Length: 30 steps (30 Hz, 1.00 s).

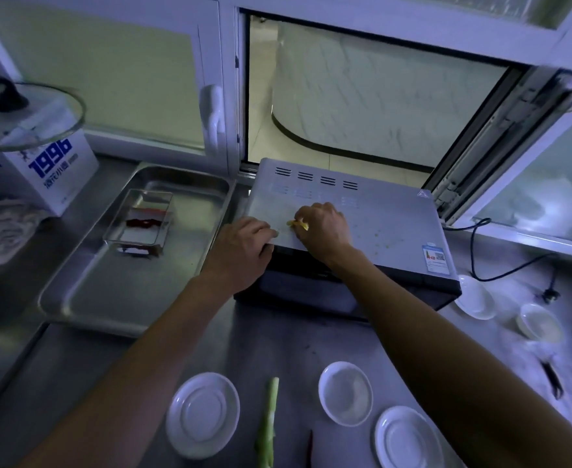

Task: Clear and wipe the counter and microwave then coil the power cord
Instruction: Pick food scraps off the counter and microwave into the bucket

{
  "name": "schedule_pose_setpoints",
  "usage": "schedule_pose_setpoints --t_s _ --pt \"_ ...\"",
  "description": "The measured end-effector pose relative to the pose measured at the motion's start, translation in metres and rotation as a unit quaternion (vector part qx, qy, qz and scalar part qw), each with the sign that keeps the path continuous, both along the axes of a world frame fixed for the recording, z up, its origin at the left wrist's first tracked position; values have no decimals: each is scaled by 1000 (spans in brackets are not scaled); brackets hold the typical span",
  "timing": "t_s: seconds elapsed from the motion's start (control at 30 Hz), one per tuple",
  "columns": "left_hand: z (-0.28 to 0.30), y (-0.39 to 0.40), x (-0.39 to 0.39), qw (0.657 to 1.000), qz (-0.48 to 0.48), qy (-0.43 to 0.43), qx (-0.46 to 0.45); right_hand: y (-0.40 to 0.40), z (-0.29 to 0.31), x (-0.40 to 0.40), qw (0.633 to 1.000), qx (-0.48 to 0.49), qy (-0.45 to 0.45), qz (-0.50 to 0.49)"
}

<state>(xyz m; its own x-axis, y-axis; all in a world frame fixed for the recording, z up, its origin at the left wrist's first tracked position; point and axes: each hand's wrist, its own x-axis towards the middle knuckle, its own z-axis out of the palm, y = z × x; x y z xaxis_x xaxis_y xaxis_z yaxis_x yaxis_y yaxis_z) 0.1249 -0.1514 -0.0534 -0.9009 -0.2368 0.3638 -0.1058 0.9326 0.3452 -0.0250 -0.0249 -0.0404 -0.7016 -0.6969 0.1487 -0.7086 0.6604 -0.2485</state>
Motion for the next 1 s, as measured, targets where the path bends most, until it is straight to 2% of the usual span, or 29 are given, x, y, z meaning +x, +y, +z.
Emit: schedule_pose_setpoints --t_s 0.2,0.47,0.7,0.87,1.0 --pt "4 4 -12 999 -38 1 -6 28 6 -3 996 -78 -19 -41" --pt "17 58 -31 994 -102 -14 -25 123 21 6 977 -182 -8 -109" --pt "29 168 -56 981 -187 -41 -43 250 22 32 946 -217 5 -239" --pt "24 269 -44 959 -271 -47 -62 359 10 75 925 -226 0 -307" --pt "6 351 -24 942 -303 -118 -81 445 -17 125 901 -226 -31 -368"
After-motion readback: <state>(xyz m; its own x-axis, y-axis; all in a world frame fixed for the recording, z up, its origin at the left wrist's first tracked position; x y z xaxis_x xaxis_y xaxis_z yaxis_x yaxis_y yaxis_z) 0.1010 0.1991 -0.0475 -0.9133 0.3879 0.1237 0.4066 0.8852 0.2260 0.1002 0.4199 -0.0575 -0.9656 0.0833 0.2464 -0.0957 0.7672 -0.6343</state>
